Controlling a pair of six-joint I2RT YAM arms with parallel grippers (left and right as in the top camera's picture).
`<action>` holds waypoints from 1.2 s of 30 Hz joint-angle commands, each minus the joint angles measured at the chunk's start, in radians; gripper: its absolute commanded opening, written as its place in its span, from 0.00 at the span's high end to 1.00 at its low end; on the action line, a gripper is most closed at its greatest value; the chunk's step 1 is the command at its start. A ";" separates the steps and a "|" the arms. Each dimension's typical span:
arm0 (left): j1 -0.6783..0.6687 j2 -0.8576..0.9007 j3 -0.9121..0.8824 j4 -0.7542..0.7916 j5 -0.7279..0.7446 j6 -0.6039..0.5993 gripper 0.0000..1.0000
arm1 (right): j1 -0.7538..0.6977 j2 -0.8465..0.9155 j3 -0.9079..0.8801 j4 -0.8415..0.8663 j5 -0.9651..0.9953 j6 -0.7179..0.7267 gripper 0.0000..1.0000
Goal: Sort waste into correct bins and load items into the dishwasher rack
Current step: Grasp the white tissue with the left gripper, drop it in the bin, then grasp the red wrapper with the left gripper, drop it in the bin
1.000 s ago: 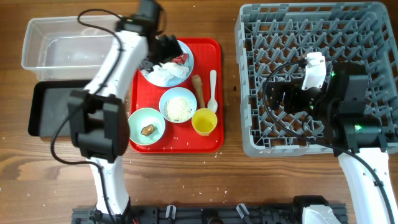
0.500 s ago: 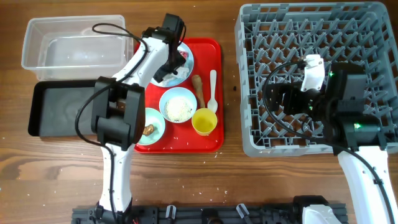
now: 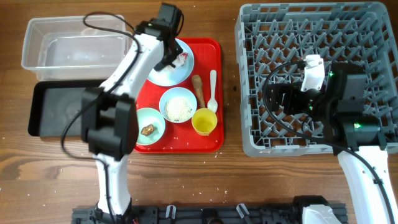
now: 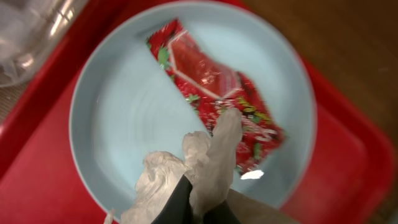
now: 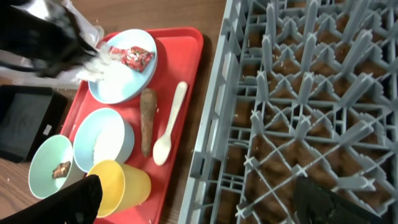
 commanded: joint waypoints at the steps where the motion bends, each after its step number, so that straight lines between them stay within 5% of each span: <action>1: 0.003 -0.163 0.017 -0.004 -0.003 0.107 0.96 | 0.002 0.008 0.019 0.021 -0.004 0.006 0.01; 4: 0.037 -0.216 0.017 -0.007 -0.012 0.144 0.96 | 0.002 0.008 0.019 0.039 -0.004 0.006 0.01; 10: 0.251 -0.242 0.017 0.061 -0.126 0.405 0.96 | 0.002 0.008 0.019 0.055 -0.004 0.006 0.01; 17: 0.452 -0.180 0.015 0.088 -0.084 0.419 0.96 | 0.002 0.008 0.019 0.068 0.027 0.006 0.01; 19: 0.476 -0.152 0.015 0.129 -0.042 0.510 0.95 | 0.002 0.008 0.019 0.068 0.027 0.006 0.01; 22: 0.481 -0.117 0.015 0.172 0.015 0.625 0.61 | 0.002 0.008 0.019 0.068 0.027 0.006 0.01; 23: 0.481 -0.098 0.015 0.184 0.014 0.636 0.39 | 0.002 0.008 0.019 0.068 0.027 0.006 0.01; 24: 0.481 -0.088 0.015 0.193 0.014 0.635 0.33 | 0.002 0.008 0.019 0.068 0.027 0.006 0.01; 25: 0.481 -0.077 0.015 0.202 0.015 0.634 0.00 | 0.002 0.008 0.019 0.068 0.027 0.006 0.01; 33: 0.354 -0.198 0.016 0.143 0.057 0.615 0.00 | 0.002 0.008 0.019 0.063 0.038 0.006 0.01; 36: 0.217 -0.177 0.013 0.100 0.058 0.466 0.01 | 0.002 0.008 0.019 0.063 0.038 0.006 0.01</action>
